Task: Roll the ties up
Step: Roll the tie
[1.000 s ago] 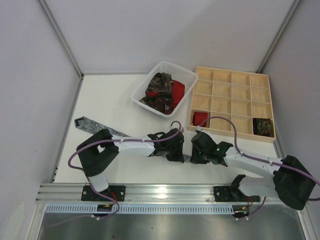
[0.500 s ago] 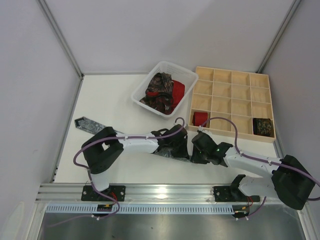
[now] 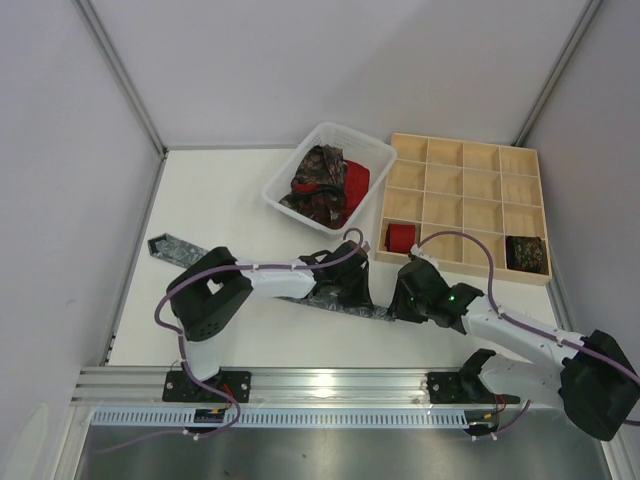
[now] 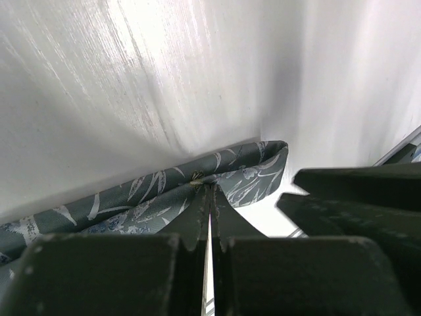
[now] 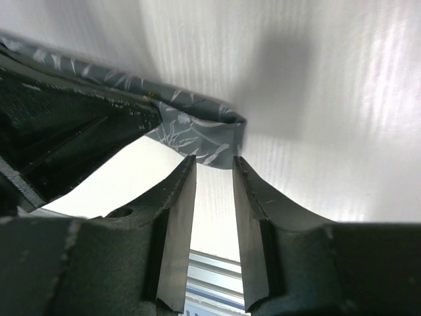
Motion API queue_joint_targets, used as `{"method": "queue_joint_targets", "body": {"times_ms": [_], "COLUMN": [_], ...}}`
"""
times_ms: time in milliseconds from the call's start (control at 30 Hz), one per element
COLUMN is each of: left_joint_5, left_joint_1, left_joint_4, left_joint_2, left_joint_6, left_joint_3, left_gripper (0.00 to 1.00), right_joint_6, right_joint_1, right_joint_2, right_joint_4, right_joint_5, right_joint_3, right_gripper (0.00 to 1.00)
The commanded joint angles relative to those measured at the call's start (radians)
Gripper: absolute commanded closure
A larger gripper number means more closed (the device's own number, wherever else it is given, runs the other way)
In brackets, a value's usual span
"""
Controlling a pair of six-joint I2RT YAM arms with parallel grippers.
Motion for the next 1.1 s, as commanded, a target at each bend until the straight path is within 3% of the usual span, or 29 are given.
{"method": "queue_joint_targets", "body": {"times_ms": [0, 233, 633, 800, 1067], "left_joint_5": [0.024, 0.037, 0.046, 0.055, 0.058], "left_joint_1": [0.009, 0.013, 0.033, 0.035, 0.036], "left_joint_4": [0.030, 0.025, 0.016, 0.016, 0.010], "left_joint_2": [0.017, 0.044, 0.067, 0.075, 0.084], "left_joint_6": [0.036, 0.050, 0.070, 0.075, 0.081], "left_joint_3": [0.003, 0.014, 0.006, 0.008, 0.009], "left_gripper": [0.99, 0.99, 1.00, 1.00, 0.99], "right_joint_6": [-0.040, -0.092, -0.112, -0.123, -0.125], "right_joint_1": [-0.042, -0.163, -0.220, -0.222, -0.223], "right_joint_2": [-0.061, -0.026, 0.006, 0.020, -0.054], "right_joint_4": [-0.035, 0.022, 0.154, 0.201, 0.194], "right_joint_5": [-0.013, -0.164, -0.280, -0.306, -0.330], "right_joint_3": [-0.009, -0.032, -0.105, -0.117, -0.102], "right_gripper": [0.65, 0.52, 0.48, 0.49, 0.63]}}
